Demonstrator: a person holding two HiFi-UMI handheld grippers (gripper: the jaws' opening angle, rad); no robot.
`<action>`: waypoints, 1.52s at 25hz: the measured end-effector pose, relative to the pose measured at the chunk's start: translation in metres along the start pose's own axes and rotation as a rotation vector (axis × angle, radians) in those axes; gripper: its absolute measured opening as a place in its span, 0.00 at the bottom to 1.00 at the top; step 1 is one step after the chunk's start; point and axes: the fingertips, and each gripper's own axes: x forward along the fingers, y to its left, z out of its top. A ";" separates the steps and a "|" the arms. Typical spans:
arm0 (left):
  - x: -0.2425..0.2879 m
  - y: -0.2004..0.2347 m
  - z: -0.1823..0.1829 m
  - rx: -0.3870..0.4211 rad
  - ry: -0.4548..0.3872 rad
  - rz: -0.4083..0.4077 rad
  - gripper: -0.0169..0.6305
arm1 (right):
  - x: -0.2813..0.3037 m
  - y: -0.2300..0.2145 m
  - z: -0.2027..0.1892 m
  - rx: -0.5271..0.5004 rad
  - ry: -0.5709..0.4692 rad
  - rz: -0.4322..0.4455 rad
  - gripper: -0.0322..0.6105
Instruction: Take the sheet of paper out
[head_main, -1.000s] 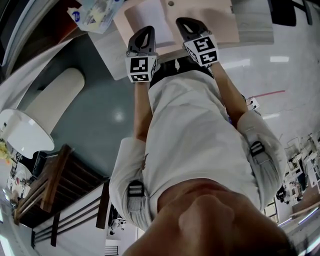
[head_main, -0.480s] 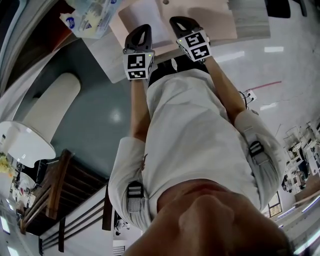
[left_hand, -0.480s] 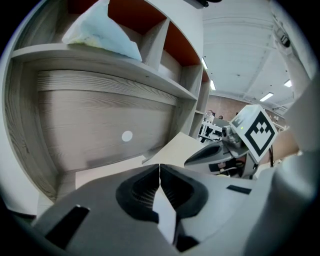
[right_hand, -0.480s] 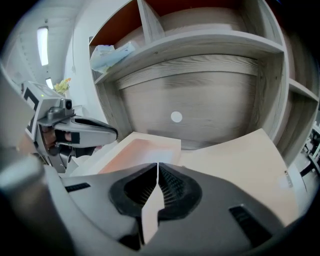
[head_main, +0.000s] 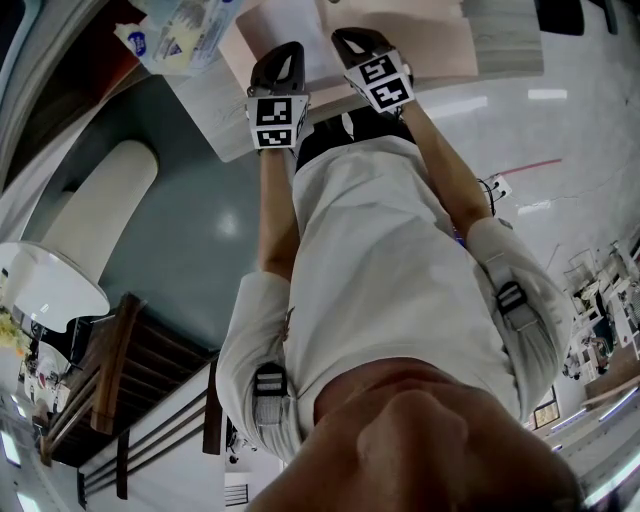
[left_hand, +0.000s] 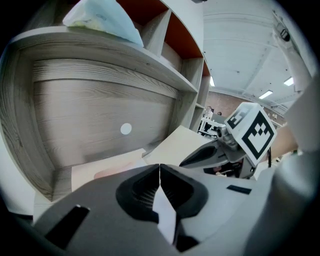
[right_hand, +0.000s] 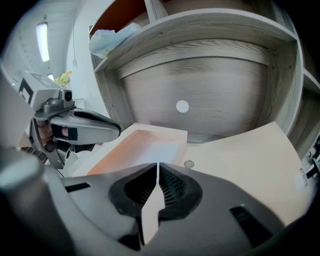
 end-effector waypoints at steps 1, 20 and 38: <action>0.001 0.001 -0.003 0.003 0.006 -0.001 0.06 | 0.003 0.001 -0.002 0.000 0.006 0.003 0.09; 0.007 0.004 -0.009 0.040 0.043 -0.012 0.06 | 0.048 0.000 -0.029 0.023 0.104 0.027 0.19; 0.006 0.003 -0.014 0.036 0.057 -0.002 0.06 | 0.075 0.003 -0.046 0.048 0.170 0.047 0.26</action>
